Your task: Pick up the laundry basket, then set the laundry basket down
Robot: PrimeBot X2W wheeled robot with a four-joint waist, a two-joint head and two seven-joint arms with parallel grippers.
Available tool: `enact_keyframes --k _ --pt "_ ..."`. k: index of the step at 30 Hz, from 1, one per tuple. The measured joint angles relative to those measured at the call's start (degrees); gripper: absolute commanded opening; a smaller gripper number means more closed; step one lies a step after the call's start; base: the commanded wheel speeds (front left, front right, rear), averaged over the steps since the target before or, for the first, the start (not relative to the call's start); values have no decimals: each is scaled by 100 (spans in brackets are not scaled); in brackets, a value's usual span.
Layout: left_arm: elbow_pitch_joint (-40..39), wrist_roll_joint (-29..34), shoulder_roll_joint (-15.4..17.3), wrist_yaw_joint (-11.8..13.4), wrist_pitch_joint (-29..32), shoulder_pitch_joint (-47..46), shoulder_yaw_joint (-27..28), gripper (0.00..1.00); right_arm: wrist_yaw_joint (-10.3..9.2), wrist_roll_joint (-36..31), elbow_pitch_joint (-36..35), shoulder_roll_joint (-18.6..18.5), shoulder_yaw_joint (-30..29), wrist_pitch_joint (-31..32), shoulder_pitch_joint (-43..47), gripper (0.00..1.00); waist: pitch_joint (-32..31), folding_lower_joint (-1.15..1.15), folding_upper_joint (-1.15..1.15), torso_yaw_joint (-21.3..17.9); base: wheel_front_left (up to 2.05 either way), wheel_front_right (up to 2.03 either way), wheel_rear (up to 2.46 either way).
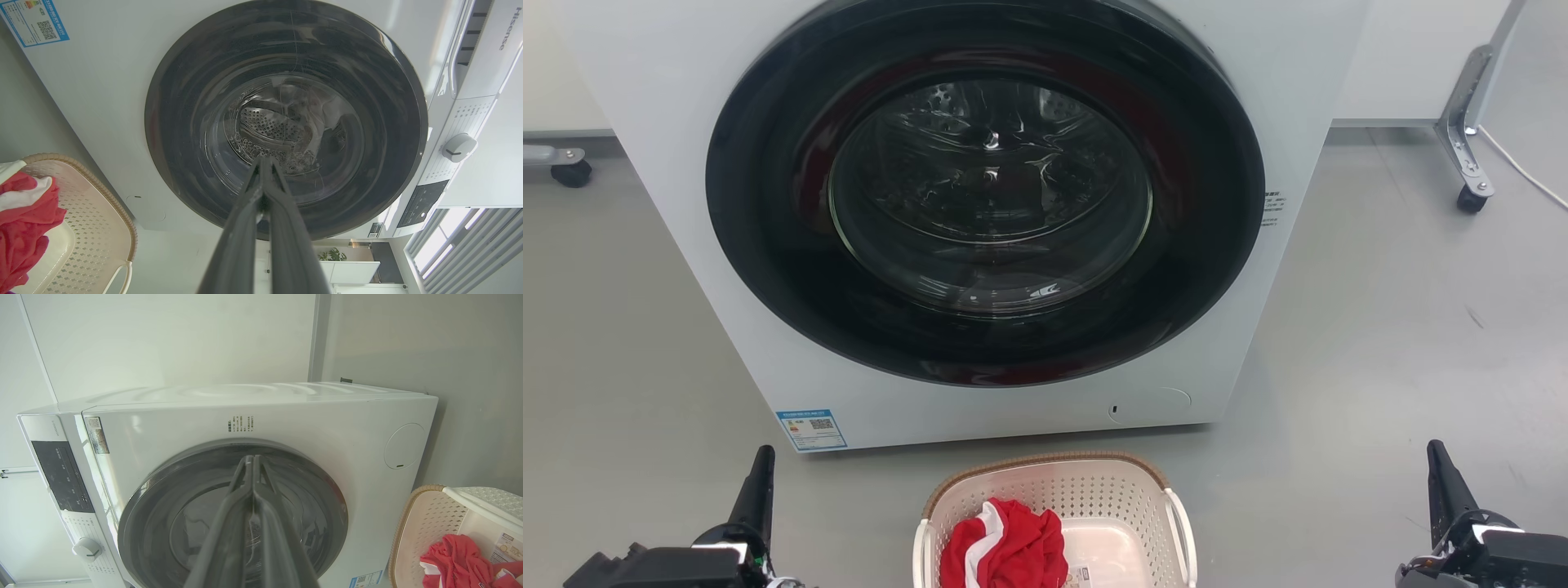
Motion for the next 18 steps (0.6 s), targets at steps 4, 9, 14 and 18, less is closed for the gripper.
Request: enact_keyframes --k 4,9,14,18 --pt "0 0 0 0 0 0 0 0 0 1 0 0 1 0 0 0 0 0 0 0 0 0 0" --pt "0 0 0 0 0 0 0 0 0 1 -1 0 1 0 0 0 0 0 0 0 0 0 0" --pt "0 0 0 0 0 0 0 0 0 1 -1 0 1 0 0 0 0 0 0 0 0 0 0" --pt "0 0 0 0 0 0 0 0 0 1 -1 0 1 0 0 0 0 0 0 0 0 0 0"
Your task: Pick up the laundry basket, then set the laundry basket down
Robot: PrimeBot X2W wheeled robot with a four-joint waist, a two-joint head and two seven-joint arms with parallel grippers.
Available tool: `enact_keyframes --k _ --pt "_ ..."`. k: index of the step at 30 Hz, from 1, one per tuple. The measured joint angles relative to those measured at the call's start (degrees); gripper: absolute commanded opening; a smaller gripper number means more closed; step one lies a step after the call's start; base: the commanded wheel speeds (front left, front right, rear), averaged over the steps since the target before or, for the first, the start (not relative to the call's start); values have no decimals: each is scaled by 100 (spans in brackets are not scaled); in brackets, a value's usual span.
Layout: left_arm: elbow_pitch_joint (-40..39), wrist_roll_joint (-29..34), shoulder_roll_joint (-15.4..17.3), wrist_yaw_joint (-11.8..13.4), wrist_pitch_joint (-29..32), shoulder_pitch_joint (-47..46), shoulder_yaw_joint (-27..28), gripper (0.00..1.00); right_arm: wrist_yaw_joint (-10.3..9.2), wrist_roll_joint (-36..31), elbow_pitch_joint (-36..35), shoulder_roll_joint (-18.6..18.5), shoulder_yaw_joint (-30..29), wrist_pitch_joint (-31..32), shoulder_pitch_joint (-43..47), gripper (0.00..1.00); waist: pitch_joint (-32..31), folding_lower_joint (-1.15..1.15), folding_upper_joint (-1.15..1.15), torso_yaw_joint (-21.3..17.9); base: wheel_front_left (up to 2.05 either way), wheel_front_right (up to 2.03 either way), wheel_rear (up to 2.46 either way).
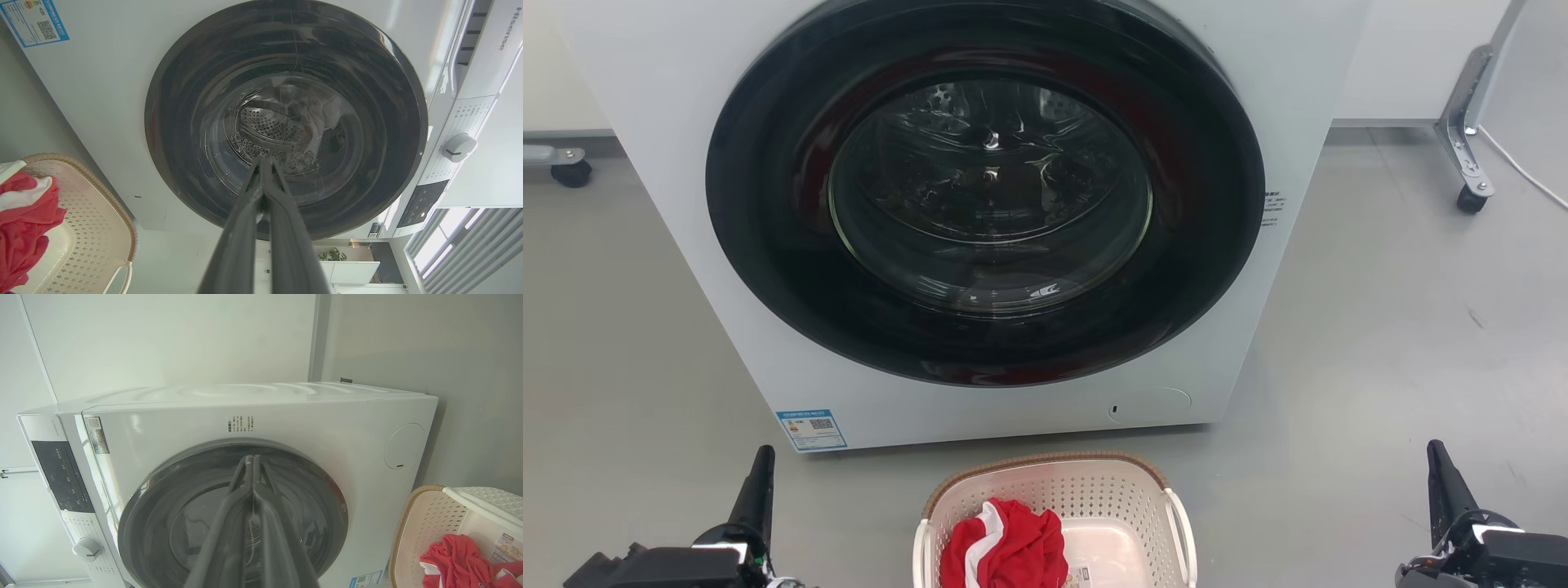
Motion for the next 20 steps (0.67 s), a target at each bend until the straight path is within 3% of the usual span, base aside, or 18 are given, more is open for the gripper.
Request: enact_keyframes --k 20 --pt "0 -1 0 0 0 0 0 0 0 0 0 0 0 0 0 0 1 0 0 0 0 0 0"
